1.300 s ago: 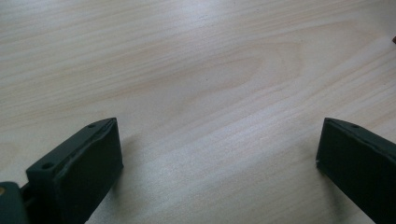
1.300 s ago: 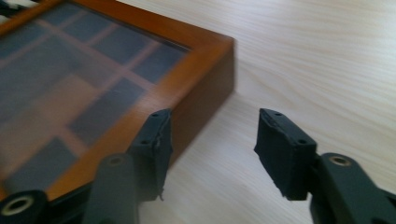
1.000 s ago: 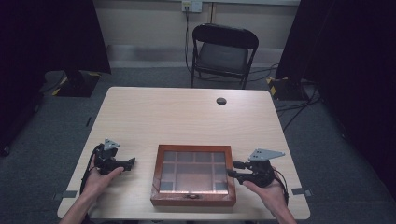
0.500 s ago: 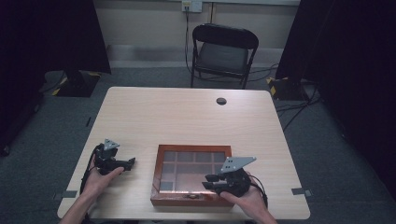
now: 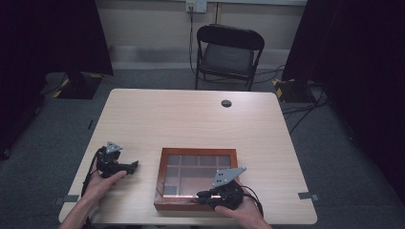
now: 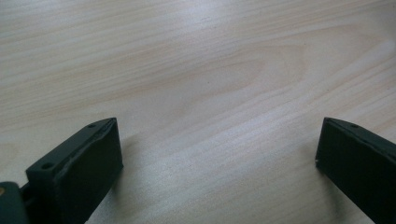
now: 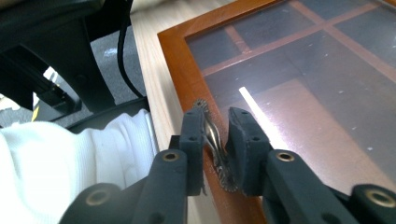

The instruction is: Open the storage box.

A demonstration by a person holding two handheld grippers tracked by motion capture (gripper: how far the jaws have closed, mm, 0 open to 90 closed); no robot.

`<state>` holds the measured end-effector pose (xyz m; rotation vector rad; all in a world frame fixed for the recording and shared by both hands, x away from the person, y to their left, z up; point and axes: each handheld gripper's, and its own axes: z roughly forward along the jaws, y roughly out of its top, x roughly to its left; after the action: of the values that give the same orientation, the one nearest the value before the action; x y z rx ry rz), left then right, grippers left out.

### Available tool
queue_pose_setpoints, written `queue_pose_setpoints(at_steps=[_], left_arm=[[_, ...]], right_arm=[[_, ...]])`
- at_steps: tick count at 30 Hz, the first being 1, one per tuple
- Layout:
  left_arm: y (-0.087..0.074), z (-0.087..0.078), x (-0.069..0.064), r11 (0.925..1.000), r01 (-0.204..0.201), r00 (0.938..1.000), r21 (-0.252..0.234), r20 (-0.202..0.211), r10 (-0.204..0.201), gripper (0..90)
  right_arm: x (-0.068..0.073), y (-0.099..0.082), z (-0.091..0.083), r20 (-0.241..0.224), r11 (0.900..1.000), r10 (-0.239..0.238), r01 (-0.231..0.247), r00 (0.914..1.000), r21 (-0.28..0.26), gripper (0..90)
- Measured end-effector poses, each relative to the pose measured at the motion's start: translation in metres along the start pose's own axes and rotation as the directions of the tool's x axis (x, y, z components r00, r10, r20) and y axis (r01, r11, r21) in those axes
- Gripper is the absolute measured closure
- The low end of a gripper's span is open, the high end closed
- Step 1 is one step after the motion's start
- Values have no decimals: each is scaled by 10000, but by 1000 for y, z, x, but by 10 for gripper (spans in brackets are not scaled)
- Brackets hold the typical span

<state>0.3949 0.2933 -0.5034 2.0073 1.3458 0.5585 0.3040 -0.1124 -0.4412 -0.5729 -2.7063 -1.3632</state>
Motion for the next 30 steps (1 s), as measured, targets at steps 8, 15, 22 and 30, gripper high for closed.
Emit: queue_pose_setpoints(at_steps=[8,15,22,30], left_arm=[[-1,0,0,10000,54,10000,-37,3,-54,2],[-1,-3,-1,10000,81,9999,30,-86,-81,28],[1,-8,-2,10000,84,9998,49,184,-84,166],[3,-12,-5,9998,-149,9974,121,714,140,164]], right_arm=[[2,1,4,37,9991,-424,424,9991,40,808],[0,2,4,-120,9989,-467,468,9988,52,817],[-2,4,4,-271,9980,-607,612,9978,183,822],[-2,9,1,-325,9977,-652,658,9973,166,824]])
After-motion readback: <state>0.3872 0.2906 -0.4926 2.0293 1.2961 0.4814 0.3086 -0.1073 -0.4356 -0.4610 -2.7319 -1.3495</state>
